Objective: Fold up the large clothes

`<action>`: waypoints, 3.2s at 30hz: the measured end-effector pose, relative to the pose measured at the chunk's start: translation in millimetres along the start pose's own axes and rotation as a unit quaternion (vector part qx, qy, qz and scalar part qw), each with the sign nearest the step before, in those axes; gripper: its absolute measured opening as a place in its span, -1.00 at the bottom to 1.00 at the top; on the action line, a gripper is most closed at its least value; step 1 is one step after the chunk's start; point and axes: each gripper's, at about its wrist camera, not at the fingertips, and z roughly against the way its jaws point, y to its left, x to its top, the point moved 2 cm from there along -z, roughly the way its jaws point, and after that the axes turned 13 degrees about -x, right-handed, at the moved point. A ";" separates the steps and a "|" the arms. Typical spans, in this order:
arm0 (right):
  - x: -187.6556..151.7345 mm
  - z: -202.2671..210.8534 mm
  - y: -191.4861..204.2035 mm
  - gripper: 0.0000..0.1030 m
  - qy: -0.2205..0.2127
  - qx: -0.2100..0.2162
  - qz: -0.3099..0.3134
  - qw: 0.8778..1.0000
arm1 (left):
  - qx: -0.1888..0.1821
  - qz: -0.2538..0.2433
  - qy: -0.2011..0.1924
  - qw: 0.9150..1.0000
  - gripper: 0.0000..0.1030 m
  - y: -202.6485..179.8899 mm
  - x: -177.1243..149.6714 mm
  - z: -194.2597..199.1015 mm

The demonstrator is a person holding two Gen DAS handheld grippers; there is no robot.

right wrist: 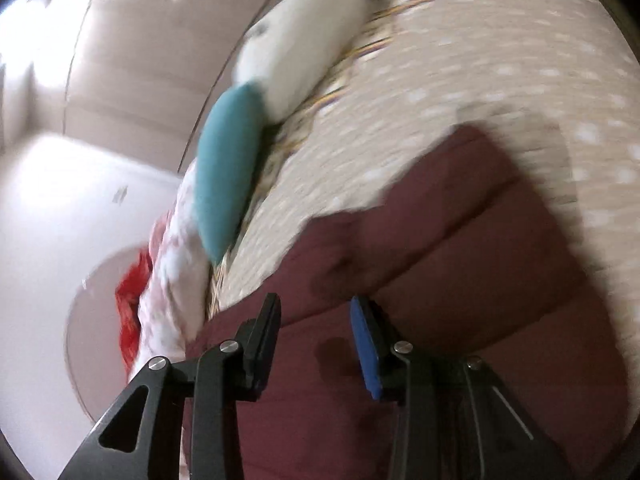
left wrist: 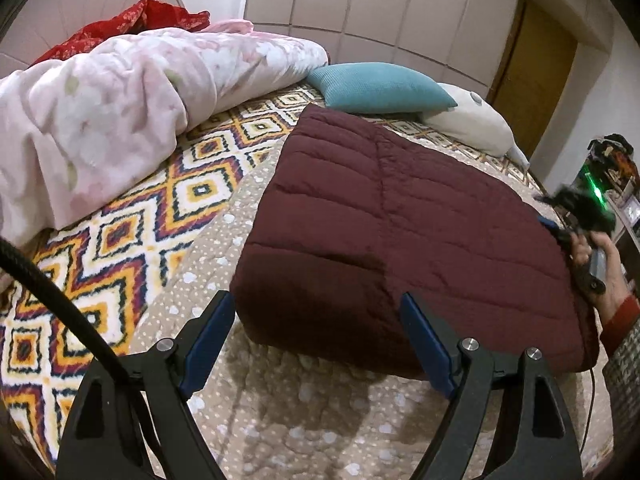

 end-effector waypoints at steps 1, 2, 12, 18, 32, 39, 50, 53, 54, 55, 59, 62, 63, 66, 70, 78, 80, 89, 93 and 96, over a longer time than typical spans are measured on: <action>3.9 10.2 -9.6 -0.27 -0.011 -0.011 -0.004 1.000 | 0.001 0.001 -0.001 1.000 0.62 -1.4 -1.4 1.6; 5.6 17.2 -13.8 -0.27 -0.017 -0.022 -0.002 1.000 | 0.006 0.000 -0.003 1.000 0.62 -4.1 -3.1 4.9; -71.1 149.1 31.3 0.18 -0.113 -0.117 0.154 0.975 | 0.097 -0.054 -0.055 0.992 0.65 -37.9 -25.1 59.1; -222.2 193.8 74.1 0.40 -0.139 -0.169 0.314 0.924 | 0.125 -0.066 -0.103 0.985 0.84 -66.6 -50.8 104.1; -351.5 179.2 48.7 0.42 -0.144 -0.246 0.357 0.889 | 0.118 -0.083 -0.150 0.978 0.98 -104.2 -99.7 164.8; -371.2 214.8 30.0 0.48 -0.145 -0.241 0.349 0.894 | 0.091 -0.105 -0.136 0.981 0.99 -120.6 -123.6 173.8; -394.6 233.7 5.1 0.51 -0.136 -0.261 0.351 0.889 | 0.071 -0.116 -0.099 0.986 0.99 -129.4 -143.1 173.8; -398.4 234.3 6.2 0.51 -0.135 -0.264 0.355 0.887 | 0.068 -0.112 -0.093 0.987 0.99 -126.4 -144.2 173.6; -399.1 234.2 6.4 0.52 -0.134 -0.265 0.356 0.886 | 0.068 -0.109 -0.092 0.987 0.99 -126.2 -145.2 173.4; -399.4 234.2 6.5 0.52 -0.133 -0.265 0.357 0.886 | 0.067 -0.107 -0.091 0.988 0.99 -124.8 -145.3 173.0; -401.9 232.5 6.1 0.52 -0.127 -0.268 0.358 0.886 | 0.066 -0.100 -0.087 0.989 0.99 -122.0 -146.4 172.3; -402.9 231.3 6.1 0.52 -0.125 -0.271 0.359 0.885 | 0.065 -0.095 -0.081 0.990 0.99 -119.8 -146.7 169.1; -403.2 230.6 6.1 0.53 -0.123 -0.271 0.360 0.884 | 0.065 -0.094 -0.078 0.990 0.99 -119.2 -146.9 167.9; -403.4 228.3 5.1 0.53 -0.118 -0.273 0.360 0.884 | 0.061 -0.087 -0.065 0.992 0.99 -115.9 -146.8 162.2; -400.9 225.4 2.9 0.53 -0.111 -0.271 0.359 0.886 | 0.051 -0.082 -0.041 0.995 0.99 -110.2 -147.1 148.0; -351.8 218.0 -5.9 0.53 -0.103 -0.258 0.337 0.899 | 0.056 -0.066 0.023 0.996 0.85 -66.8 -129.3 105.2; -329.5 214.6 -9.1 0.53 -0.092 -0.239 0.320 0.912 | 0.038 -0.060 0.038 0.997 0.80 -55.4 -111.7 94.8; -185.6 163.7 -37.8 0.54 -0.049 -0.128 0.172 0.976 | -0.022 -0.065 0.066 0.995 0.48 -20.5 -4.4 15.2; -134.0 112.2 -47.8 0.56 0.015 -0.054 0.118 0.991 | -0.047 -0.028 0.058 0.997 0.49 10.4 40.2 -29.5; -113.0 73.3 -45.9 0.56 0.048 -0.025 0.098 0.994 | -0.071 0.010 0.067 0.995 0.65 32.7 57.5 -63.4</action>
